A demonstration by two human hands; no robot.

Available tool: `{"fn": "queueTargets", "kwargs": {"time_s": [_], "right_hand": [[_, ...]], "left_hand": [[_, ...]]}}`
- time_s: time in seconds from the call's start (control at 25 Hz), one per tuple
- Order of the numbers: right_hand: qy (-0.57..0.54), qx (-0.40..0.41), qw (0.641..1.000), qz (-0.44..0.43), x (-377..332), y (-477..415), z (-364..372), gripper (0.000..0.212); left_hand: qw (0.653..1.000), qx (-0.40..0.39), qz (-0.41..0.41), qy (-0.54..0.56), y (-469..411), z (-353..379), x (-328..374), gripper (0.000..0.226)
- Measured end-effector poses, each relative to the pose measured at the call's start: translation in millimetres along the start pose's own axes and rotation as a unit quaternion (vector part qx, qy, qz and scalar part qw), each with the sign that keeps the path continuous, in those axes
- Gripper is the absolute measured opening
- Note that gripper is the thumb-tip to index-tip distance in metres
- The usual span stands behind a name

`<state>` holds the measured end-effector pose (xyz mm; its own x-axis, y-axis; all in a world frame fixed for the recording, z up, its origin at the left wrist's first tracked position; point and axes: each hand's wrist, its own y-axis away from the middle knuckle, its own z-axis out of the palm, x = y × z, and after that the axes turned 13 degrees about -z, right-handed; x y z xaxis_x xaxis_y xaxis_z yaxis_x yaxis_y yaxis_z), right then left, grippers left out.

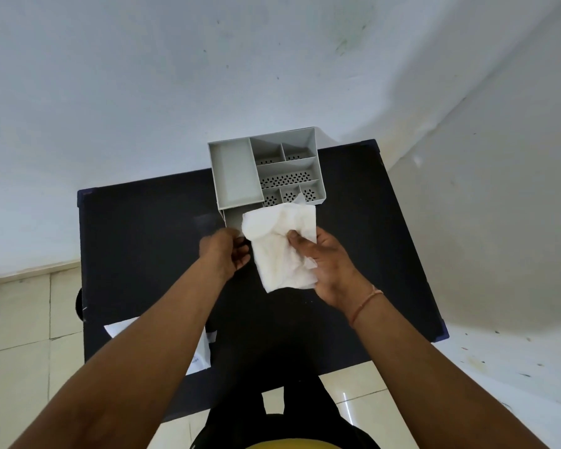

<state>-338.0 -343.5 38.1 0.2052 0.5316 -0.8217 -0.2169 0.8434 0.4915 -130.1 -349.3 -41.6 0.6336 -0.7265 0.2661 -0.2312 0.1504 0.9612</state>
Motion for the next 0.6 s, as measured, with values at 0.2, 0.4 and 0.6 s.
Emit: {"fn": "queueTargets", "kwargs": {"time_s": [0.2,0.4,0.6], "right_hand": [[0.018,-0.005,1.000,0.019,8.7,-11.4,5.5,0.031],[0.052,-0.012,0.998,0.033,22.1,-26.4,13.3,0.028],[0.087,0.001,0.995,0.048,34.0,-38.1,22.7,0.019]], "left_hand": [[0.999,-0.033,-0.026,-0.016,1.9,-24.9,-37.0,0.009],[0.998,-0.050,-0.016,-0.044,1.0,-37.8,-49.7,0.023],[0.997,0.004,0.058,-0.049,-10.1,-47.5,-40.2,0.038]]}}
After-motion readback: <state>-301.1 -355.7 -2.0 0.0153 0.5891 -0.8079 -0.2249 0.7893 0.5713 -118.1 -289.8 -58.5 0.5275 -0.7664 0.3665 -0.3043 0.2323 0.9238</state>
